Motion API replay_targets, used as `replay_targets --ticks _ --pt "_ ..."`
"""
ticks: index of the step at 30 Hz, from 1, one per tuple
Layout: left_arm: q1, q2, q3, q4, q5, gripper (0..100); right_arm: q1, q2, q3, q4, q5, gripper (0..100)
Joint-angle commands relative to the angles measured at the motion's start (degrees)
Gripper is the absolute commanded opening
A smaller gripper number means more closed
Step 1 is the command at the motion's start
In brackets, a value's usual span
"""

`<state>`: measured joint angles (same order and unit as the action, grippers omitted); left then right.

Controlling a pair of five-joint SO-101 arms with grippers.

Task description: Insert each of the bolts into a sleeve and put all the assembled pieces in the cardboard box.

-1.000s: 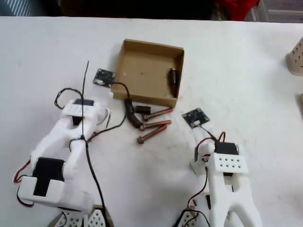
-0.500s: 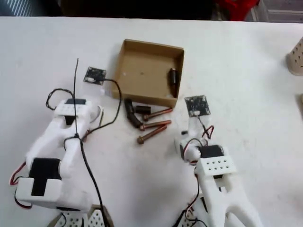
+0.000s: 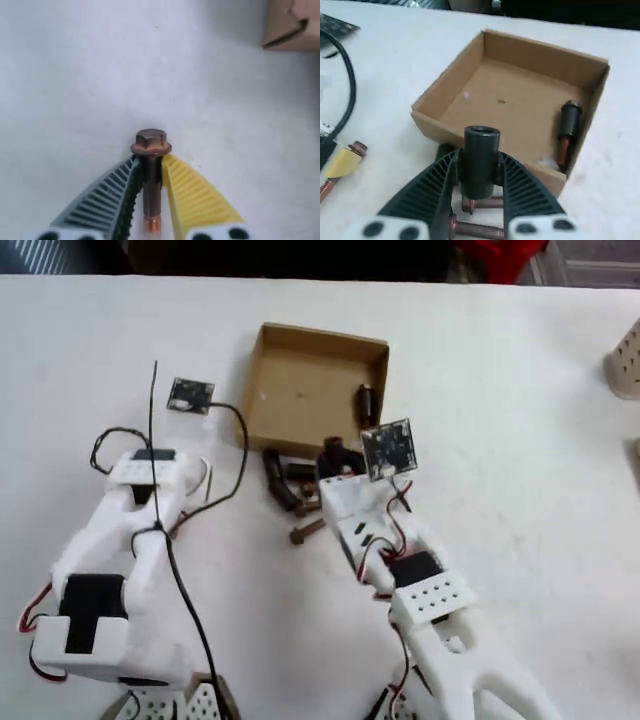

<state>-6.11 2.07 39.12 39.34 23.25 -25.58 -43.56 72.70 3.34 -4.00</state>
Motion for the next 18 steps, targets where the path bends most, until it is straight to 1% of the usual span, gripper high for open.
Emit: replay_targets --ticks 1,12,15,18 --pt "-0.75 -3.21 -2.02 -0.88 -0.53 2 -0.75 1.45 -0.53 -6.11 -0.53 1.7" --pt "-0.75 -3.12 -2.02 -1.05 -0.53 2 -0.92 25.98 -6.15 -40.40 -0.53 1.7" --pt "-0.75 -3.12 -2.02 -1.14 -0.53 2 -1.27 31.16 -9.49 -45.93 -0.53 1.7" --pt "-0.75 -3.12 -2.02 -1.23 -0.53 2 -1.89 36.79 -12.40 -49.10 -0.44 1.7"
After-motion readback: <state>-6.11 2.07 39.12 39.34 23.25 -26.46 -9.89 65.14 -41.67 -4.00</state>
